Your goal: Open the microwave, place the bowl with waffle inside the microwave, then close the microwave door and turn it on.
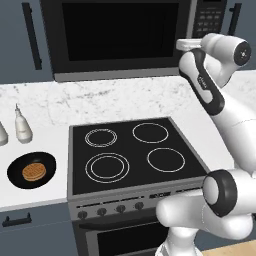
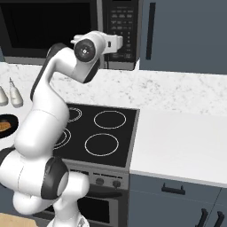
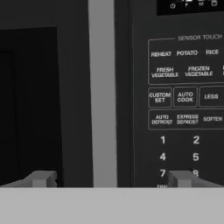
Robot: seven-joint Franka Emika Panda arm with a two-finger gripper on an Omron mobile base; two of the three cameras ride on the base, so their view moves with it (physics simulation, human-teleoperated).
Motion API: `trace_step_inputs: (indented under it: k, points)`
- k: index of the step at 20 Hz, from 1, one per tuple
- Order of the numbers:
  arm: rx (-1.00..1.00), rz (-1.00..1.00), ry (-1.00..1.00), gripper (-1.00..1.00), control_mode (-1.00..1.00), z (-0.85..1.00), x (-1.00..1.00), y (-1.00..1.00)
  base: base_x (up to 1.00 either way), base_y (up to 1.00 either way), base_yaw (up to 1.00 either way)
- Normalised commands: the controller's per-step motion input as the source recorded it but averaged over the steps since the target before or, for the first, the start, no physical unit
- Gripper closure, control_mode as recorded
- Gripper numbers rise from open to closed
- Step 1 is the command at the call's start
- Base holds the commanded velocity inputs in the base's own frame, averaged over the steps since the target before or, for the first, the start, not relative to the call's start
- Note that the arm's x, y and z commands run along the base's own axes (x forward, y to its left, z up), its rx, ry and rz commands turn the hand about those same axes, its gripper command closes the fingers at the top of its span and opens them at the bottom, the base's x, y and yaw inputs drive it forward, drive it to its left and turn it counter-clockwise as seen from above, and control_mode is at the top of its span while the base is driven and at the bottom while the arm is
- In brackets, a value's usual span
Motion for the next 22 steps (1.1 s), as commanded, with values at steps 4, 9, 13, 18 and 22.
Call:
trace_step_inputs:
  k: [4,9,13,18,22]
  points:
    - [0.00,0.00,0.00,-1.00,-1.00,0.00,0.17,0.11,0.00,0.00,0.00]
    - [0.00,0.00,0.00,-1.00,-1.00,-0.01,0.33,0.00,0.00,0.00,0.00]
    - [0.00,0.00,0.00,-1.00,-1.00,-0.03,0.20,0.00,0.00,0.00,0.00]
    - [0.00,0.00,0.00,-1.00,-1.00,-0.02,0.12,0.00,0.00,0.00,0.00]
    - [0.00,0.00,0.00,-1.00,-1.00,0.00,0.00,0.00,0.00,0.00,0.00]
